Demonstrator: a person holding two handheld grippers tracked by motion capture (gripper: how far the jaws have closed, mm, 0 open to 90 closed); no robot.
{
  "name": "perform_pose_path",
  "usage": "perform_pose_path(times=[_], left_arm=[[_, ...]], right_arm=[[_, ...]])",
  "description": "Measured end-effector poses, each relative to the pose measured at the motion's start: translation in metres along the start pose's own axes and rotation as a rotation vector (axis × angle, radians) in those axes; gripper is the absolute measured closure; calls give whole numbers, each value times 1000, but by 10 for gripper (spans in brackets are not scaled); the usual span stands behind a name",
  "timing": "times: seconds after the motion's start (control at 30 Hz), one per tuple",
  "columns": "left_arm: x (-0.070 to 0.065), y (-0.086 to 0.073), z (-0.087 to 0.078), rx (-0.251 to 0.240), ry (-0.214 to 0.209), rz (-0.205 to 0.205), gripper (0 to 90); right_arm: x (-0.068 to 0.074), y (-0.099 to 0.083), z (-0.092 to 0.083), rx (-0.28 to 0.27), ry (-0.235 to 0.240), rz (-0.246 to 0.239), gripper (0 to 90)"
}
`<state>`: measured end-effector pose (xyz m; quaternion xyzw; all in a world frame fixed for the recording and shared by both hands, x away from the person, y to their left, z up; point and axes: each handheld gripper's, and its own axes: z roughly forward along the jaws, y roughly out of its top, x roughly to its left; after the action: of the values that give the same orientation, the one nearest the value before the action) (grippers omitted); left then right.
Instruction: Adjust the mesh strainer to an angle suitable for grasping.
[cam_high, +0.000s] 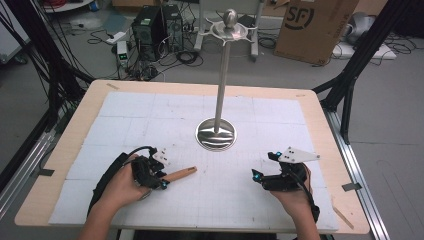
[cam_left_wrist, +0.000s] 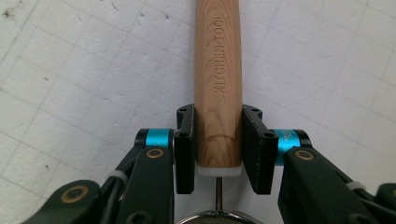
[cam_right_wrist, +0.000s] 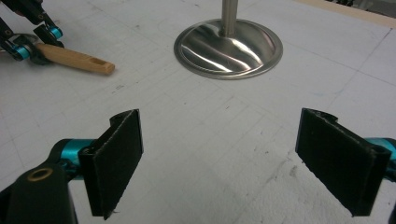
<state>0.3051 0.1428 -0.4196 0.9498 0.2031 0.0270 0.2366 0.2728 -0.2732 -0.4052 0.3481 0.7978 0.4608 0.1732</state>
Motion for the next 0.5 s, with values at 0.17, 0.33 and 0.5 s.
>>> perform_pose_path(times=[0.17, 0.33, 0.5], left_arm=[[2, -4, -4, -62, -38, -3, 687], [2, -5, -15, -129, -42, -3, 687], [3, -6, -20, -175, -37, -8, 686]], right_arm=[[-1, 0, 0, -2, -1, 1, 138], [0, -1, 0, 0, 2, -1, 138], [0, -1, 0, 1, 2, 1, 138]])
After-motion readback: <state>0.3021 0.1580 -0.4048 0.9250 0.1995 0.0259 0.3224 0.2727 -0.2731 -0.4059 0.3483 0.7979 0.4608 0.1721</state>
